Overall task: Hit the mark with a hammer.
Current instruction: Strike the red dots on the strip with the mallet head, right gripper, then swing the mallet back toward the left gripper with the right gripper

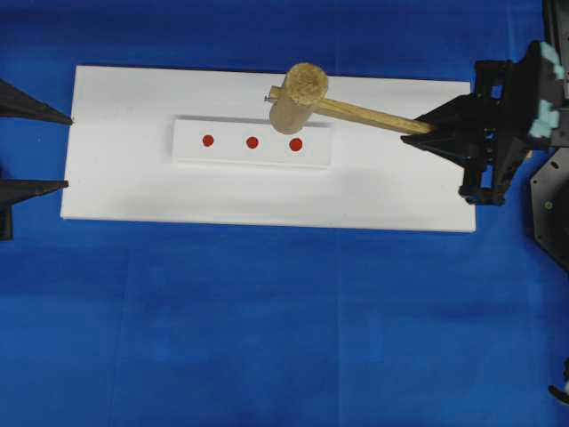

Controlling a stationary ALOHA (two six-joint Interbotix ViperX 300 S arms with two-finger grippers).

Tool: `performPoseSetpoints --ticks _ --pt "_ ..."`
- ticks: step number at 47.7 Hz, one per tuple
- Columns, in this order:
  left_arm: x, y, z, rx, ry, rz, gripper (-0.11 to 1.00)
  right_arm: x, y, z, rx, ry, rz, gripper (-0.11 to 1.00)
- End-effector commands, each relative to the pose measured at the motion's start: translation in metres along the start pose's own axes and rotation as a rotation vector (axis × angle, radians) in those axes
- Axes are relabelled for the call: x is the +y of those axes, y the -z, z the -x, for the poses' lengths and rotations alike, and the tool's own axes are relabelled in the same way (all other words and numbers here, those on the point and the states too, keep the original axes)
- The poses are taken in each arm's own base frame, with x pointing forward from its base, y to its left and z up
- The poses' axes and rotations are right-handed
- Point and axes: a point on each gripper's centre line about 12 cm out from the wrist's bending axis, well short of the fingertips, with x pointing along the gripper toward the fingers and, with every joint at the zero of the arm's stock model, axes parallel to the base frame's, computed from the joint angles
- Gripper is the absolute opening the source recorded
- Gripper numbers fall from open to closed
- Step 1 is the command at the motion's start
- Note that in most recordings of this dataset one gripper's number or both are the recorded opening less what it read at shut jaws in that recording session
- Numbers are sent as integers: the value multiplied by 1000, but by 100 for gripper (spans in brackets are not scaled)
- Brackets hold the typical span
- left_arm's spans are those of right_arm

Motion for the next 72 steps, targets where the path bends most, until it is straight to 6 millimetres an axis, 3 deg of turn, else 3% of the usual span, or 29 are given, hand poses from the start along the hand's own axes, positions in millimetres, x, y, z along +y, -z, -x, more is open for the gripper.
performPoseSetpoints --ticks 1,19,48,72 --pt "0 -5 -1 -11 -1 3 86 3 -15 2 -36 -12 3 2" --pt "0 -5 -1 -11 -1 3 86 11 -29 -24 3 -26 21 2" --pt "0 -5 -1 -11 -1 5 86 45 -74 -124 57 -84 102 2" --pt "7 -15 -3 -105 -40 6 86 48 -76 -129 64 -98 114 2"
